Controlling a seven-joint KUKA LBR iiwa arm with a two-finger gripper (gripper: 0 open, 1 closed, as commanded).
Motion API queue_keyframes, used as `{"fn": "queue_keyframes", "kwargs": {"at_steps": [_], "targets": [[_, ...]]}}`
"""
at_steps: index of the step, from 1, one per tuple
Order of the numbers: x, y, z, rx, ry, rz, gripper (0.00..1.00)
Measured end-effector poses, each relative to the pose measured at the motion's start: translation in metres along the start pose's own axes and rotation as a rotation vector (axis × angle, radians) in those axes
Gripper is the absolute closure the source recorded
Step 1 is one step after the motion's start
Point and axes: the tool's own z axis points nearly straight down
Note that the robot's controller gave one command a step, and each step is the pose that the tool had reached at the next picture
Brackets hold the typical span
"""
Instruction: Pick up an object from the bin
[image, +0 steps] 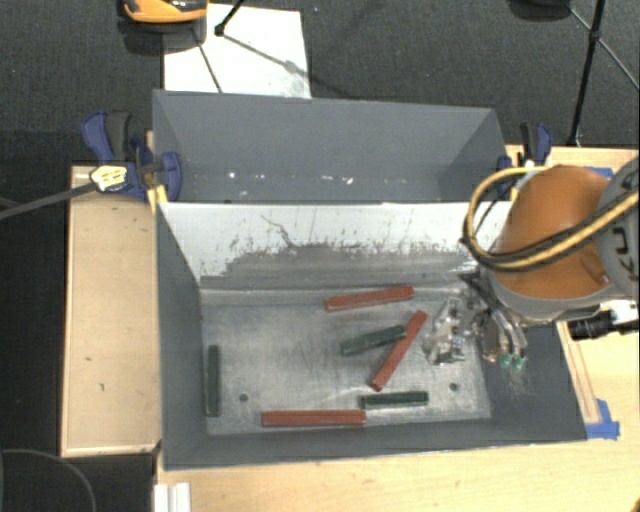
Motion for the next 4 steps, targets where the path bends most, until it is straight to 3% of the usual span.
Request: {"fn": "queue_keyframes", "kwargs": {"at_steps": [1, 2, 3, 4], "targets": [[0.005, 0.014, 0.06, 0.0, 0.0, 0.045, 0.0], [0.004, 0.014, 0.056, 0.0, -0.005, 0.042, 0.0], [-0.003, 0.021, 0.109, -0.003, -0.031, 0.173, 1.0], [0.004, 0.024, 0.112, -0.004, -0.004, 0.164, 0.0]]}}
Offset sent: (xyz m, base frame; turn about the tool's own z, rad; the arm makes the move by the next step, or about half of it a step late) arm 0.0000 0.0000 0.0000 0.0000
